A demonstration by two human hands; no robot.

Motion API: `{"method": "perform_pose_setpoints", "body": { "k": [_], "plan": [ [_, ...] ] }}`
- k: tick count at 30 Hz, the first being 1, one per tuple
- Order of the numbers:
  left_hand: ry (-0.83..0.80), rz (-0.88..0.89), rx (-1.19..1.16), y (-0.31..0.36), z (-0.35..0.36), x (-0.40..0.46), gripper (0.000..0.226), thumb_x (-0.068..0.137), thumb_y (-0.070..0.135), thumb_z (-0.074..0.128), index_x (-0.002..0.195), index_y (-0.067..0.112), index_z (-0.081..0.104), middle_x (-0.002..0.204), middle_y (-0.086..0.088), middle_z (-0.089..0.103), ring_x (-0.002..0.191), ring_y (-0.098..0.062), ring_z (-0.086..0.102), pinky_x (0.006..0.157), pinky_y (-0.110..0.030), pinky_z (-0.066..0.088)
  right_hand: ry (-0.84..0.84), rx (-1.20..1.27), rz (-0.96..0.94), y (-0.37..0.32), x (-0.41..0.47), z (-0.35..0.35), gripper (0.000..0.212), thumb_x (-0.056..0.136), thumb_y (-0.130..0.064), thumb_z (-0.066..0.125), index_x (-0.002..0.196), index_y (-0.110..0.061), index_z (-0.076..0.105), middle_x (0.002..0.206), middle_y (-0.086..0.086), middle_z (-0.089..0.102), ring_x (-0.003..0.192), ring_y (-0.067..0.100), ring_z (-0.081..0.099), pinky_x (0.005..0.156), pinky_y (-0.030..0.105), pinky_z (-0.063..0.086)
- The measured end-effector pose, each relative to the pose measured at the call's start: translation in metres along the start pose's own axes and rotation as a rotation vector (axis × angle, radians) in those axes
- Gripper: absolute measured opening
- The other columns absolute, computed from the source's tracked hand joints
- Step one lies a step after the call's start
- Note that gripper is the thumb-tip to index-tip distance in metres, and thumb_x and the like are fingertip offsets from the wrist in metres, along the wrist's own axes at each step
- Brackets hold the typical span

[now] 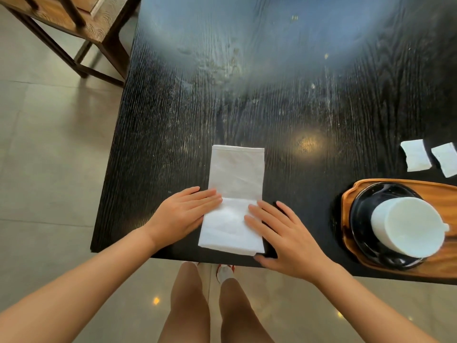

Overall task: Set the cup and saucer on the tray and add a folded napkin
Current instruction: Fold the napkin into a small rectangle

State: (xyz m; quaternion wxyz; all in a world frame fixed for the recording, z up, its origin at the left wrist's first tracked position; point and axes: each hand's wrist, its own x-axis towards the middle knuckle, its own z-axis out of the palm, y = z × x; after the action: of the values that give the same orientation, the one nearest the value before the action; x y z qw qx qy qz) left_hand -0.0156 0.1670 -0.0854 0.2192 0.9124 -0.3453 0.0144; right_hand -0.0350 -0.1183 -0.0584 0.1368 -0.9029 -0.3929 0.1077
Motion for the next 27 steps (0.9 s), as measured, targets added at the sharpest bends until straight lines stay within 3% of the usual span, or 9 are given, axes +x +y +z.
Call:
{"method": "perform_pose_setpoints", "body": {
  "k": [5, 8, 10, 12, 15, 19, 21, 24, 27],
  "plan": [
    [0.061, -0.132, -0.112, 0.007, -0.002, 0.003, 0.041, 0.100, 0.033, 0.033, 0.117, 0.011, 0.063, 0.117, -0.007, 0.066, 0.112, -0.019, 0.061, 0.101, -0.036, 0.042, 0.303, 0.242, 0.210, -0.004, 0.027, 0.009, 0.042, 0.080, -0.036, 0.061, 0.115, -0.013, 0.061, 0.118, 0.007, 0.065, 0.117, 0.017, 0.052, 0.101, 0.043, 0.043],
    [0.263, -0.372, -0.290, 0.023, 0.000, 0.013, 0.027, 0.096, 0.031, 0.040, 0.108, 0.017, 0.059, 0.103, -0.003, 0.068, 0.099, -0.012, 0.059, 0.104, -0.021, 0.036, 0.525, 0.605, 0.539, -0.017, 0.044, 0.000, 0.027, 0.080, -0.033, 0.060, 0.102, -0.016, 0.064, 0.098, 0.001, 0.069, 0.096, 0.009, 0.059, 0.085, 0.028, 0.050],
    [0.409, -0.531, -0.329, 0.033, 0.005, 0.023, 0.017, 0.093, 0.031, 0.045, 0.095, 0.017, 0.056, 0.086, -0.001, 0.065, 0.084, -0.009, 0.055, 0.088, -0.020, 0.044, 0.604, 0.740, 0.724, -0.025, 0.055, -0.006, 0.015, 0.083, -0.031, 0.062, 0.094, -0.021, 0.062, 0.089, -0.006, 0.066, 0.086, 0.008, 0.061, 0.077, 0.025, 0.050],
    [0.493, -0.677, -0.362, 0.039, 0.009, 0.034, 0.018, 0.090, 0.027, 0.050, 0.093, 0.013, 0.061, 0.081, 0.002, 0.060, 0.079, -0.005, 0.052, 0.074, -0.022, 0.044, 0.646, 0.765, 0.835, -0.029, 0.065, -0.008, 0.006, 0.085, -0.025, 0.063, 0.085, -0.022, 0.059, 0.082, -0.006, 0.064, 0.080, 0.011, 0.060, 0.073, 0.030, 0.049],
    [0.548, -0.808, -0.300, 0.044, 0.015, 0.046, 0.026, 0.088, 0.025, 0.048, 0.093, 0.005, 0.065, 0.078, 0.004, 0.058, 0.076, -0.004, 0.047, 0.071, -0.016, 0.033, 0.672, 0.733, 0.929, -0.031, 0.079, -0.006, 0.014, 0.086, -0.036, 0.059, 0.079, -0.024, 0.055, 0.077, -0.005, 0.062, 0.075, 0.014, 0.059, 0.076, 0.045, 0.051],
    [0.525, -0.874, -0.161, 0.047, 0.021, 0.055, 0.023, 0.091, 0.025, 0.045, 0.095, 0.010, 0.063, 0.071, -0.002, 0.061, 0.067, -0.009, 0.045, 0.074, -0.022, 0.022, 0.696, 0.550, 1.015, -0.028, 0.087, 0.000, 0.024, 0.085, -0.039, 0.059, 0.074, -0.019, 0.056, 0.072, -0.007, 0.057, 0.071, 0.013, 0.050, 0.078, 0.031, 0.031],
    [0.480, -0.947, -0.046, 0.045, 0.024, 0.055, 0.025, 0.089, 0.029, 0.047, 0.102, 0.015, 0.063, 0.071, 0.004, 0.058, 0.070, -0.012, 0.049, 0.075, -0.025, 0.018, 0.690, 0.473, 1.053, -0.026, 0.088, 0.002, 0.024, 0.084, -0.036, 0.062, 0.070, -0.018, 0.055, 0.069, -0.007, 0.056, 0.071, 0.013, 0.048, 0.077, 0.029, 0.025],
    [0.429, -1.001, -0.030, 0.044, 0.022, 0.057, 0.036, 0.087, 0.032, 0.046, 0.118, 0.016, 0.055, 0.083, 0.003, 0.055, 0.084, -0.016, 0.049, 0.081, -0.030, 0.022, 0.680, 0.369, 1.078, -0.023, 0.090, 0.002, 0.020, 0.080, -0.035, 0.065, 0.081, -0.018, 0.056, 0.074, -0.003, 0.053, 0.074, 0.014, 0.047, 0.078, 0.037, 0.036],
    [0.289, -0.841, 0.122, 0.039, 0.019, 0.061, 0.053, 0.088, 0.020, 0.042, 0.140, 0.014, 0.031, 0.134, -0.006, 0.046, 0.127, -0.018, 0.036, 0.098, -0.043, 0.026, 0.639, 0.234, 0.995, -0.018, 0.093, -0.002, 0.046, 0.078, -0.029, 0.068, 0.118, -0.017, 0.050, 0.107, 0.003, 0.055, 0.102, 0.020, 0.047, 0.090, 0.041, 0.037]
  ]
}}
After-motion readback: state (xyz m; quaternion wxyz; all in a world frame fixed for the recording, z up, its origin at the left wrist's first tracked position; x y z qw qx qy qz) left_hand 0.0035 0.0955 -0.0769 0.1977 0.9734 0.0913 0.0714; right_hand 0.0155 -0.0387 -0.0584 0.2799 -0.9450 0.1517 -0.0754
